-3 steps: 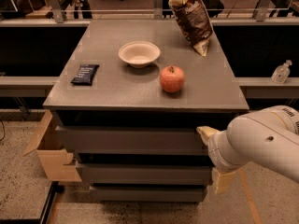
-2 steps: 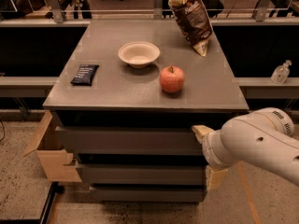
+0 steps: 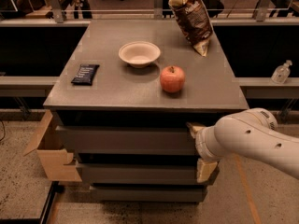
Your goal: Open top drawer
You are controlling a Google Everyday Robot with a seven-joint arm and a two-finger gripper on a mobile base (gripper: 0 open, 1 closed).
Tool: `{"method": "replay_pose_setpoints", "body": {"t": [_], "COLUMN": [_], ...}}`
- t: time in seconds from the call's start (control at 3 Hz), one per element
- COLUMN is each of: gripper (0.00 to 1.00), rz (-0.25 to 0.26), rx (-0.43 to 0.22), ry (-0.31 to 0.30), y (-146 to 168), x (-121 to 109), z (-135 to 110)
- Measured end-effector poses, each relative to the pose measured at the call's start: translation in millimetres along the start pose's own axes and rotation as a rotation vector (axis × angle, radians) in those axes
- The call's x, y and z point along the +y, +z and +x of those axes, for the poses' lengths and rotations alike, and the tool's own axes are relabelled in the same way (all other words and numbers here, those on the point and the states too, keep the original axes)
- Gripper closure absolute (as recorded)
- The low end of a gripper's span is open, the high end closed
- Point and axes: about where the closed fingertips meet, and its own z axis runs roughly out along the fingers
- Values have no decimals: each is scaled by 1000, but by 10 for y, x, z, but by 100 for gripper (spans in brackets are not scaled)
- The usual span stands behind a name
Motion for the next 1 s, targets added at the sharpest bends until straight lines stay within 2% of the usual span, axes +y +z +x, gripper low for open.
{"method": "replay_pose_setpoints", "body": {"t": [0.67,1.0], "gripper": [3,22], "rz": [20,20], "rx": [-43,-43], "ry": [10,10], "y": [291,244], "x": [-219,-220], "z": [38,28]}}
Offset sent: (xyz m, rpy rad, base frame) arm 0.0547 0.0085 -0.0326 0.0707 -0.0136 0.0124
